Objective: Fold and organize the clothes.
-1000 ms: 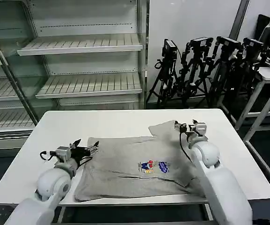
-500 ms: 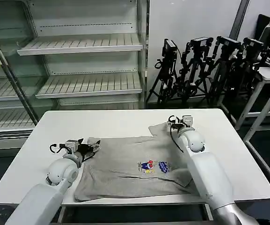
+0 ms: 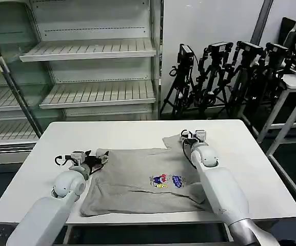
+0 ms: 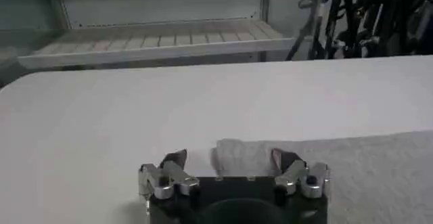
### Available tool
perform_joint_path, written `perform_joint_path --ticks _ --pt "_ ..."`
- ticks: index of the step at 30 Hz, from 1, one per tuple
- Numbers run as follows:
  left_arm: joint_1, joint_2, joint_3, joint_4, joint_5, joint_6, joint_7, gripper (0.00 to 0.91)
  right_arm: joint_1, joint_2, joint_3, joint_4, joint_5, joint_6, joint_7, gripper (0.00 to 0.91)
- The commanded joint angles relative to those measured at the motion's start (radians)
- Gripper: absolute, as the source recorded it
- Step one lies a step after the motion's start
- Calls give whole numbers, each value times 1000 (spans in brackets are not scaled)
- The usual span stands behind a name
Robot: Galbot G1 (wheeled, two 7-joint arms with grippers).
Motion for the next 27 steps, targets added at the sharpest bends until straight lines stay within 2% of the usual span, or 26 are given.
perform_joint_path --ticks 1,12,15,20,27 --pt "17 5 10 4 -20 5 24 60 -7 9 -9 -37 20 -7 -2 0" --pt "53 12 -12 -39 -67 -2 40 60 -39 12 15 13 43 12 8 0" --pt "56 11 -17 -52 -71 -23 46 60 -41 16 16 32 43 62 14 0" --pt "59 15 -37 -94 -93 -50 45 60 -46 18 26 71 42 194 33 0" --pt "76 38 -74 -160 -96 -70 51 60 -58 -9 41 153 62 253 30 0"
